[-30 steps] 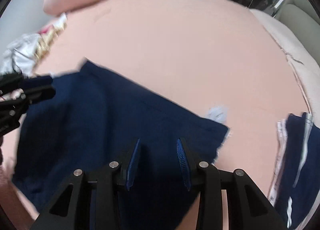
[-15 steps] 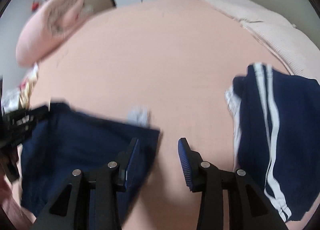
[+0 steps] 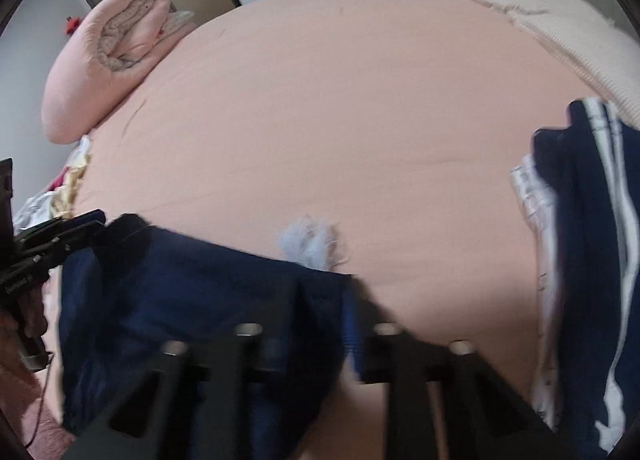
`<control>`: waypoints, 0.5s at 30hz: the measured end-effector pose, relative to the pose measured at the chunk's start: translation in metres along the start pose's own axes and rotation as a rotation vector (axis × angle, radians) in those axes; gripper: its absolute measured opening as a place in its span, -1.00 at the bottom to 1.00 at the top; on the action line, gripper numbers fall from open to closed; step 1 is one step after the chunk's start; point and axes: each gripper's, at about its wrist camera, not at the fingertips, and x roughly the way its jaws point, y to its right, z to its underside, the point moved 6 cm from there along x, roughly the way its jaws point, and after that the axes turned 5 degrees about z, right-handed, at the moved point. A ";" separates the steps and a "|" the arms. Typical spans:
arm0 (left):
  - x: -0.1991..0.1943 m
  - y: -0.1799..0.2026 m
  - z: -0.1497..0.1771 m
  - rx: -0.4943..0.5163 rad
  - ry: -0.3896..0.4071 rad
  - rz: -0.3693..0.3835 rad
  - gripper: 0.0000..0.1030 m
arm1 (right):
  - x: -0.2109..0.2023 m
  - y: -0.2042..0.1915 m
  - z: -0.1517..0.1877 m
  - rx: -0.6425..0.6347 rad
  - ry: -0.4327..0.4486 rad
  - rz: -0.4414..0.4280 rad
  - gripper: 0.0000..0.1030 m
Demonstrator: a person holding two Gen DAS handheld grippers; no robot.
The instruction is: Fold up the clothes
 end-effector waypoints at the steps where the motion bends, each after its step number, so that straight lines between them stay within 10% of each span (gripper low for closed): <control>1: 0.012 0.004 0.001 0.030 -0.016 -0.008 -0.48 | -0.004 0.001 0.001 0.009 -0.001 -0.019 -0.84; 8: 0.016 0.014 0.015 0.176 -0.018 -0.014 -0.02 | -0.039 0.000 -0.004 0.036 0.131 0.025 -0.87; 10: 0.011 0.019 0.021 0.213 -0.021 0.040 0.02 | -0.032 0.007 0.003 0.020 0.087 0.055 -0.86; 15: 0.045 0.012 0.009 0.250 -0.054 -0.102 -0.10 | 0.011 0.003 0.017 -0.005 -0.054 0.128 -0.82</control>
